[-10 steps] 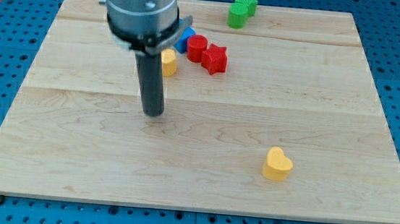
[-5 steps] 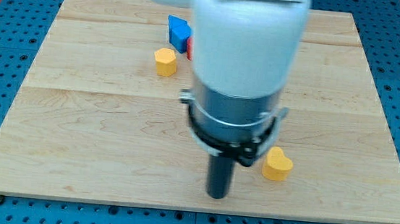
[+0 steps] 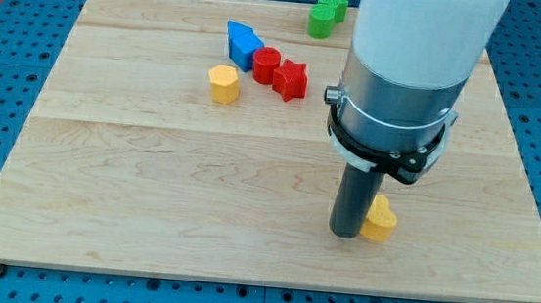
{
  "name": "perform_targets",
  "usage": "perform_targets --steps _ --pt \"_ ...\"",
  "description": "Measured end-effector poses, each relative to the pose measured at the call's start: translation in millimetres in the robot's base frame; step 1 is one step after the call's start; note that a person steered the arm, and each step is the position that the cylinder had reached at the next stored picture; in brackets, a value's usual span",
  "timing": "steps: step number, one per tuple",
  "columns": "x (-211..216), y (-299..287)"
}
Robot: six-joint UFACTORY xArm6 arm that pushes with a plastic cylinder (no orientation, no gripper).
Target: Push yellow heart below the red star
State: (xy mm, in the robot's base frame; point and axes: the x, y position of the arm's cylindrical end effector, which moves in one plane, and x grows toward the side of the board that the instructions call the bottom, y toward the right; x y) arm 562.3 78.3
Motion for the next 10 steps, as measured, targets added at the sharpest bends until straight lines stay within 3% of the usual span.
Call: perform_targets --steps 3,8,10 --pt "31 42" --pt "-47 39" --pt "-31 23"
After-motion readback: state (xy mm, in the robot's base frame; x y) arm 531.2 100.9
